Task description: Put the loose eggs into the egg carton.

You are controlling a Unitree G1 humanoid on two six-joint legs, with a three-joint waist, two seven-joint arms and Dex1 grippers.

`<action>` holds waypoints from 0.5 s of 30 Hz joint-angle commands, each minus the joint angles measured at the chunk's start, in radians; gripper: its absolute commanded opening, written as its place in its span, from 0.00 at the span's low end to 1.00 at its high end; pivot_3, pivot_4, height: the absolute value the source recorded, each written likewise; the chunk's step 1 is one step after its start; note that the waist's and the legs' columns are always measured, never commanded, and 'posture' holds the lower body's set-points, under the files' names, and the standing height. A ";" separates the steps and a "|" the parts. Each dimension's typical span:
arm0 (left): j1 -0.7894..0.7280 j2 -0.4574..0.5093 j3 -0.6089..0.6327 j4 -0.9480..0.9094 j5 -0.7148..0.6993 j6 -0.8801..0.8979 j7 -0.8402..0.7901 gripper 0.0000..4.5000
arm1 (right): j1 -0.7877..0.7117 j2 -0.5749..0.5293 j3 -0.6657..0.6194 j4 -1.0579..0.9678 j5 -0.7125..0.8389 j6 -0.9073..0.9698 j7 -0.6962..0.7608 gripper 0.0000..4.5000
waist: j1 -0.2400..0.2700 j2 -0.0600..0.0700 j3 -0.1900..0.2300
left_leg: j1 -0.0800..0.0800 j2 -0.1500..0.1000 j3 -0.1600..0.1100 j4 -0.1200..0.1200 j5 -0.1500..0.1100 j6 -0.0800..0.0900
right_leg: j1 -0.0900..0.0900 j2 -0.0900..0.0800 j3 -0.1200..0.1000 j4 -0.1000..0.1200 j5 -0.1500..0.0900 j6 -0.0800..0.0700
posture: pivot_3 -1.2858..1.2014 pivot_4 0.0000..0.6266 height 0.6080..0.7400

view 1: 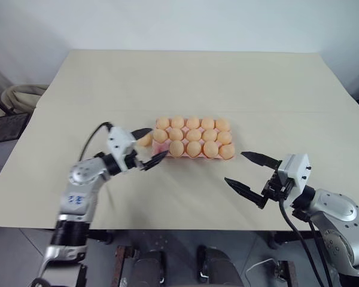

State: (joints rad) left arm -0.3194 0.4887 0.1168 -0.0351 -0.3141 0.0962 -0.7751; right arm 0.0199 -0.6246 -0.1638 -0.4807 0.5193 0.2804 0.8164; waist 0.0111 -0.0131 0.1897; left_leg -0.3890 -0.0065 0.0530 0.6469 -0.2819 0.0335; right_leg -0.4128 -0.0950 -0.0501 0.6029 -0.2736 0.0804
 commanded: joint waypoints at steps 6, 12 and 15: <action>0.307 0.139 0.280 -0.035 -0.055 -0.165 -0.074 0.99 | -0.068 0.005 0.018 0.060 0.011 -0.048 0.066 1.00 | -0.013 0.000 0.000 | 0.000 0.000 0.000 -0.001 -0.003 -0.003 | 0.000 0.000 0.000 -0.003 0.000 -0.001 | 0.52 0.24 1.00; 0.411 0.149 0.314 -0.077 -0.110 -0.117 -0.085 0.99 | -0.094 0.003 0.018 0.117 -0.003 -0.091 0.101 1.00 | -0.005 0.001 0.000 | -0.001 0.000 -0.001 -0.002 -0.004 -0.003 | 0.000 -0.001 0.000 -0.005 -0.002 -0.004 | 0.52 0.24 1.00; 0.375 0.138 0.271 -0.092 -0.093 -0.095 -0.053 0.99 | -0.093 -0.008 0.009 0.138 -0.010 -0.105 0.113 1.00 | -0.004 0.001 0.000 | -0.001 0.000 0.000 -0.002 -0.004 -0.003 | 0.001 -0.001 -0.001 -0.006 -0.002 -0.004 | 0.52 0.24 1.00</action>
State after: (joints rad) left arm 0.0787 0.6328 0.4032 -0.0816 -0.4024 -0.0058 -0.8475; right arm -0.0709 -0.6226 -0.1313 -0.3398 0.5073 0.2010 0.9184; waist 0.0070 -0.0125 0.1901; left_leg -0.3904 -0.0061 0.0528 0.6451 -0.2857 0.0306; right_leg -0.4122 -0.0961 -0.0507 0.5966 -0.2756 0.0766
